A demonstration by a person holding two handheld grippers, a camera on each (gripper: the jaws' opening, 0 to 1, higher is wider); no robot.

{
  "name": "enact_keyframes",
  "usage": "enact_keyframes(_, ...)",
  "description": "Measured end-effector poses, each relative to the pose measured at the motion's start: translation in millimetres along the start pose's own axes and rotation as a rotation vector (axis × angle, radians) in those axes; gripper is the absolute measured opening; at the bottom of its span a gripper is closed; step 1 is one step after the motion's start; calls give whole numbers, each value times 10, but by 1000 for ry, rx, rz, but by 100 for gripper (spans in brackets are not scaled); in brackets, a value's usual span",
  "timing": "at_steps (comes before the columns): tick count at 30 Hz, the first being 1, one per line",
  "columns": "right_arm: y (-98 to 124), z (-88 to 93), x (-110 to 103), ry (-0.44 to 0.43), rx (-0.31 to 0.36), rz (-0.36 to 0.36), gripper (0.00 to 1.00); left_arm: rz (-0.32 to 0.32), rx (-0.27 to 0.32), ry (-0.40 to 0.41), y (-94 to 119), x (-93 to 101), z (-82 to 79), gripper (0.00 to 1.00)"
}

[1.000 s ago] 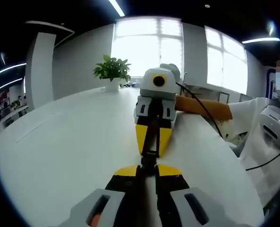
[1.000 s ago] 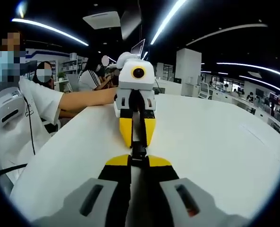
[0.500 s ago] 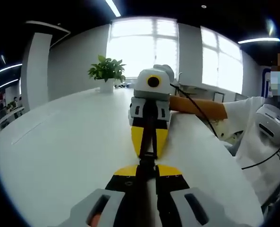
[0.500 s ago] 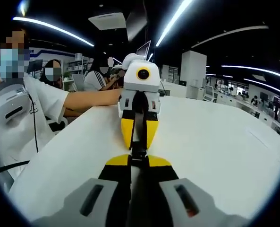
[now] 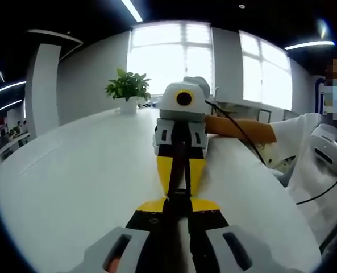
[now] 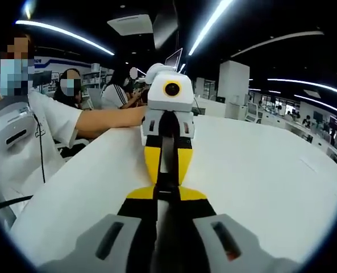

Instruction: Snap the two parts of the plastic buckle together until the buckle closes and remains connected.

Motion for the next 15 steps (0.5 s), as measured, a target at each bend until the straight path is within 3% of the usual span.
enact_keyframes(15,-6,-6,-3,0,1,31,17,-22,5,0,7,-22,7,16)
Point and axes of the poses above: the point that each gripper's makers call its tool centre point, and the gripper's own axes: y roughly backward along the fingers, x roughly to its right, z roughly out of its underside, the point moved 9 cm from there along y, roughly backward along the fingers, and after that the axes turned 7 degrees about -z, right-handed, at the moved point
